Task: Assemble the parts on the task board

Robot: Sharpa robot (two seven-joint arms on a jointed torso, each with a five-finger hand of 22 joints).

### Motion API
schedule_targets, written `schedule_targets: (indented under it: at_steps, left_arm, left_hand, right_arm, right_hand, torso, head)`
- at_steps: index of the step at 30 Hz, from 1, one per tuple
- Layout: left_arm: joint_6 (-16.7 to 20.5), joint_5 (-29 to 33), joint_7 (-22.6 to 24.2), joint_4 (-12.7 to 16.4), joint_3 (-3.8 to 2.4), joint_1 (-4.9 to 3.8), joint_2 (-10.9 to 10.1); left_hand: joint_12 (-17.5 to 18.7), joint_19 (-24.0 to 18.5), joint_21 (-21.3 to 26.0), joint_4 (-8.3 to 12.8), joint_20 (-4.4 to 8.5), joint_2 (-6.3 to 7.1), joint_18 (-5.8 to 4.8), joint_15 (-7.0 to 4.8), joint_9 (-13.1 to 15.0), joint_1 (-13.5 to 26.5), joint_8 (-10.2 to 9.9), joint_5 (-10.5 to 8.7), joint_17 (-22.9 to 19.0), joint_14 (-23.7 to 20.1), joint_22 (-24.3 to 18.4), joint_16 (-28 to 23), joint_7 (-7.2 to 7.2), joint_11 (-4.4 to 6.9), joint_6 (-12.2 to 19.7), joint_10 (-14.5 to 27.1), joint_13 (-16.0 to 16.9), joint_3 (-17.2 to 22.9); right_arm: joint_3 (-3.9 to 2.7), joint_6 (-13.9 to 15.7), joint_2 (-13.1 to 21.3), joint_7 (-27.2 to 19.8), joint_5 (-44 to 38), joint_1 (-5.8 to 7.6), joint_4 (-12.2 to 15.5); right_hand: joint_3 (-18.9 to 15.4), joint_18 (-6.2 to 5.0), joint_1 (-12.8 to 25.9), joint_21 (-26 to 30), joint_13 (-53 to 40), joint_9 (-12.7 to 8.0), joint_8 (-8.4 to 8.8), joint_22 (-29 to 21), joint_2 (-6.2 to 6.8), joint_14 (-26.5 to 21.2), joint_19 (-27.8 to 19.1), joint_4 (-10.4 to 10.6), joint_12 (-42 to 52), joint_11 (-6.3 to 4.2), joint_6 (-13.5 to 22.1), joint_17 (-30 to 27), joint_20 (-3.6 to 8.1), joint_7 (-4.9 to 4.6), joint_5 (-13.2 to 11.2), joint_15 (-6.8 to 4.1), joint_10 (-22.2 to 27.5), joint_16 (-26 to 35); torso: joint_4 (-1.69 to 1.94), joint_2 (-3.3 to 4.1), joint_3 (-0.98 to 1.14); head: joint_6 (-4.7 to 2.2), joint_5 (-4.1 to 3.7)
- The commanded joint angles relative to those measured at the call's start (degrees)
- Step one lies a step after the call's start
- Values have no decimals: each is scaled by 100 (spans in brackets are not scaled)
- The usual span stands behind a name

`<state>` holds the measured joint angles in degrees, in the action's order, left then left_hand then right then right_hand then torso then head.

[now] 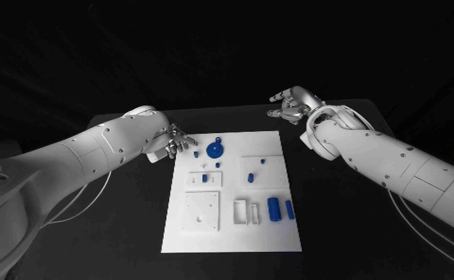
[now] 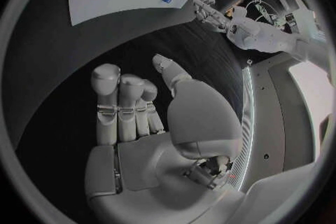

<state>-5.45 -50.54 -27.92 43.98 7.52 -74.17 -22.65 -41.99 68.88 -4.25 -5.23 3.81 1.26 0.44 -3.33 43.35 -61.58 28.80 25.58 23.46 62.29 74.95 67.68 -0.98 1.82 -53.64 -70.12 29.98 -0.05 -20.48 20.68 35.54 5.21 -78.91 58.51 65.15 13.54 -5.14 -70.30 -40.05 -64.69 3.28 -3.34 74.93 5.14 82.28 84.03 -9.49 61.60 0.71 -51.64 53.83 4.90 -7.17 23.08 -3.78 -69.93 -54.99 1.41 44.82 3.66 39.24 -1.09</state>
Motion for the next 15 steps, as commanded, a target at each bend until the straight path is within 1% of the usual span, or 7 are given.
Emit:
schedule_targets:
  at_steps: [1, 4, 7, 9, 11, 15]
  left_arm:
    - [-241, -94, 192, -101, 5, 25, 67]
    - [-251, -102, 214, -175, 10, 44, 108]
    - [-263, -124, 232, -237, 21, 59, 143]
    - [-259, -144, 238, -257, 28, 64, 155]
    - [-257, -169, 244, -275, 36, 71, 166]
    - [-290, -193, 254, -289, 44, 78, 174]
  left_hand:
    - [-94, -21, 2, -78, 29, -55, -44, 0, 61, -14, 201, 64, -21, -49, 68, 83, 6, 20, 93, 58, -5, 20]
    - [-154, -11, -2, -135, 32, -35, -44, -3, 70, -8, 333, 75, -51, -62, 90, 131, 14, 26, 144, 81, -20, 42]
    - [-156, -18, 3, -158, 30, -18, -44, 0, 53, 11, 332, 52, -60, -68, 87, 129, 6, 20, 154, 88, -26, 33]
    - [-172, -25, 7, -208, 24, 1, -44, 6, 20, 5, 344, 29, -81, -80, 82, 131, -1, 15, 155, 98, -36, 42]
    - [-172, -22, 5, -215, 26, 11, -44, 6, 12, 5, 340, 22, -83, -77, 83, 135, -1, 13, 167, 102, -39, 40]
    - [-174, -27, 8, -274, 21, 40, -44, 14, -59, 22, 311, -71, -103, -85, 80, 134, -19, 0, 170, 116, -56, 28]
  right_arm:
    - [-3, 2, 2, -17, 17, -2, 46]
    - [-3, 4, 3, -15, 17, -1, 64]
    - [-3, 6, 4, -14, 17, -1, 79]
    - [-3, 12, 5, -14, 17, -1, 85]
    - [-3, 19, 3, -15, 17, -1, 89]
    - [-3, 20, -2, -16, 17, -1, 89]
  right_hand:
    - [27, -110, 51, 17, 0, 6, 3, 382, -22, 21, 314, -11, -29, -23, 20, 3, -5, 0, 30, -3, -1, 19]
    - [27, -110, 51, 17, 0, 6, 3, 382, -22, 21, 314, -11, -29, -23, 20, 3, -5, 0, 30, -3, -1, 19]
    - [27, -110, 51, 17, 0, 6, 3, 382, -22, 21, 314, -11, -29, -23, 20, 3, -5, 0, 30, -3, -1, 19]
    - [27, -110, 51, 17, 0, 6, 3, 382, -22, 21, 314, -11, -29, -23, 20, 3, -5, 0, 30, -3, -1, 19]
    - [27, -110, 51, 17, 0, 6, 3, 382, -22, 21, 314, -11, -29, -23, 20, 3, -5, 0, 30, -3, -1, 19]
    - [27, -110, 51, 17, 0, 6, 3, 382, -22, 21, 314, -11, -29, -23, 20, 3, -5, 0, 30, -3, -1, 19]
  torso:
    - [-38, 47, 17]
    - [-47, 59, 18]
    - [-56, 67, 22]
    - [-49, 66, 21]
    - [-43, 63, 19]
    - [-42, 63, 13]
  head:
    - [-18, -7]
    - [-24, -20]
    - [-28, -22]
    - [-24, -28]
    - [-20, -38]
    - [-10, -53]
